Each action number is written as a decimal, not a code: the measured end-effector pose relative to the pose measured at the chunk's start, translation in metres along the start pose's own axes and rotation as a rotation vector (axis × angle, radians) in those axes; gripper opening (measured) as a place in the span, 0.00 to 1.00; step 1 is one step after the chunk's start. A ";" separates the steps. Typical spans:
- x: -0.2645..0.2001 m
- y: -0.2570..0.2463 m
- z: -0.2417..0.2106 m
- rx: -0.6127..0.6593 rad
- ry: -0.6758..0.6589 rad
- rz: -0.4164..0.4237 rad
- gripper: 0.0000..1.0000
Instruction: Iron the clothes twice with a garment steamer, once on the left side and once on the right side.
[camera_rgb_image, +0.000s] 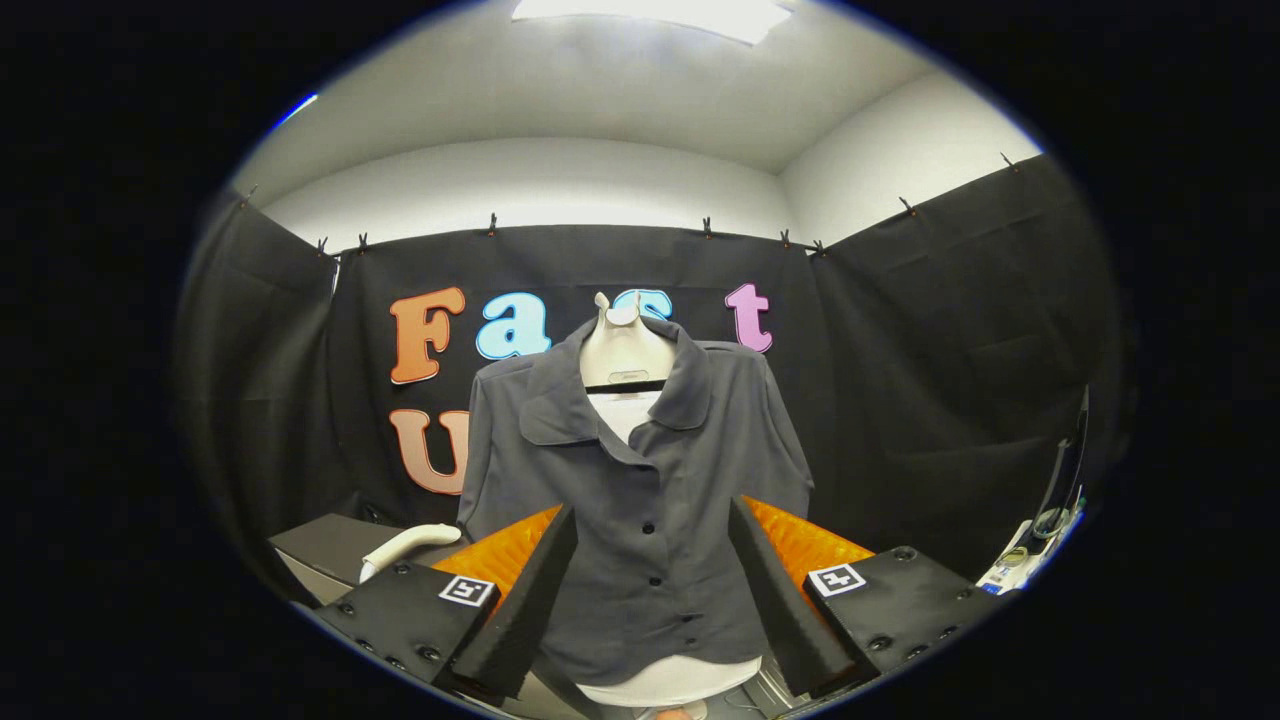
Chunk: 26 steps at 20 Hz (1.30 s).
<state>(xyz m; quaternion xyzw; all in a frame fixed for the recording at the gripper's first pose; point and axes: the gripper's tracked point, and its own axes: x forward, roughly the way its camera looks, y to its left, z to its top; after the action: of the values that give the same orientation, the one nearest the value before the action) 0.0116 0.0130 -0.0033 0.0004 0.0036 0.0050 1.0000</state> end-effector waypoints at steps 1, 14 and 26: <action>0.001 0.001 0.000 0.002 0.000 -0.001 0.98; 0.007 0.026 0.000 0.038 0.008 0.024 0.98; 0.030 0.134 -0.005 0.029 0.085 0.180 0.98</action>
<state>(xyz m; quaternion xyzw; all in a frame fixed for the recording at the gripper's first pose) 0.0403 0.1476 -0.0086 0.0152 0.0461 0.0949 0.9943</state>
